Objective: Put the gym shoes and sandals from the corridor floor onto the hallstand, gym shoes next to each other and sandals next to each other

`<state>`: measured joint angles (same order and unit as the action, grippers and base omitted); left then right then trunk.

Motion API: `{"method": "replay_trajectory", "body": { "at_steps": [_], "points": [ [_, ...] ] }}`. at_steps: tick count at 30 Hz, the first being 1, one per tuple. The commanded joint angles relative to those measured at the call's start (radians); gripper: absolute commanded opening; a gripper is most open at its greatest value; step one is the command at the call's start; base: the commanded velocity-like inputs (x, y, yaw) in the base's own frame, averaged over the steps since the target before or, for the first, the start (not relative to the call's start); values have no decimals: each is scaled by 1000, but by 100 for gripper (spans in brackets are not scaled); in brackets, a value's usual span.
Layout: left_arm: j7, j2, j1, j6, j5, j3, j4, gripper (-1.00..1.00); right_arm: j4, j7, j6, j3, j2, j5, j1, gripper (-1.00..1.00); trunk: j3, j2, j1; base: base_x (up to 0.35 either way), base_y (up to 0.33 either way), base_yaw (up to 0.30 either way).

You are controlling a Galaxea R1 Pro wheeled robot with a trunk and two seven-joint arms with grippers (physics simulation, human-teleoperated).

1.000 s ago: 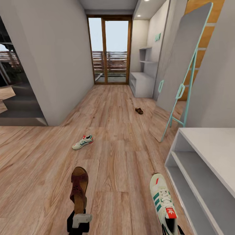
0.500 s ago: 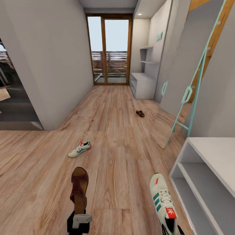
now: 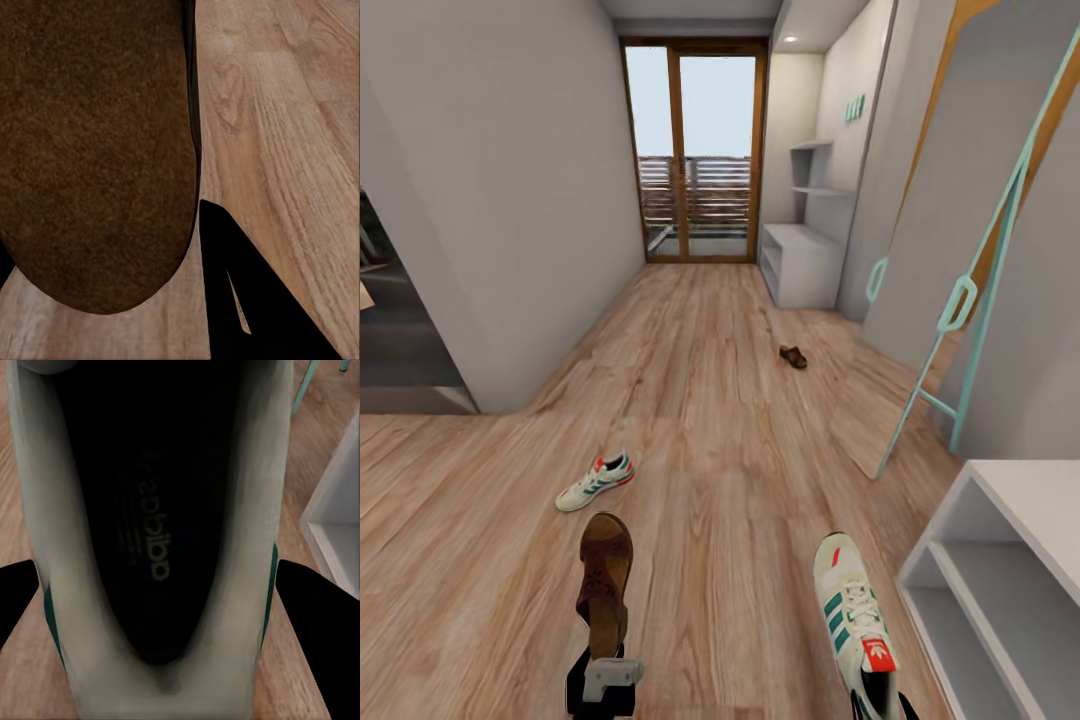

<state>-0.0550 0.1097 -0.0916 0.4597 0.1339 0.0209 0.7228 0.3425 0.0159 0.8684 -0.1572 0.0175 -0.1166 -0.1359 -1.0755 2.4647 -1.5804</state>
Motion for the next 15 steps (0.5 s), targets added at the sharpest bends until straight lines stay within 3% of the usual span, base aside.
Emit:
{"method": "replay_trajectory", "body": {
  "at_steps": [1, 15],
  "points": [
    [-6, 1, 0, 2, 14, 2, 0, -100, 0, 0, 3, -7, -1, -10, -1, -100, -1, 0, 0, 340, 0, 0],
    [-7, -1, 0, 2, 12, 2, 1, -100, 0, -1, 3, -7, -1, -9, -1, -100, -1, 0, 0, 340, 0, 0]
  ]
}}
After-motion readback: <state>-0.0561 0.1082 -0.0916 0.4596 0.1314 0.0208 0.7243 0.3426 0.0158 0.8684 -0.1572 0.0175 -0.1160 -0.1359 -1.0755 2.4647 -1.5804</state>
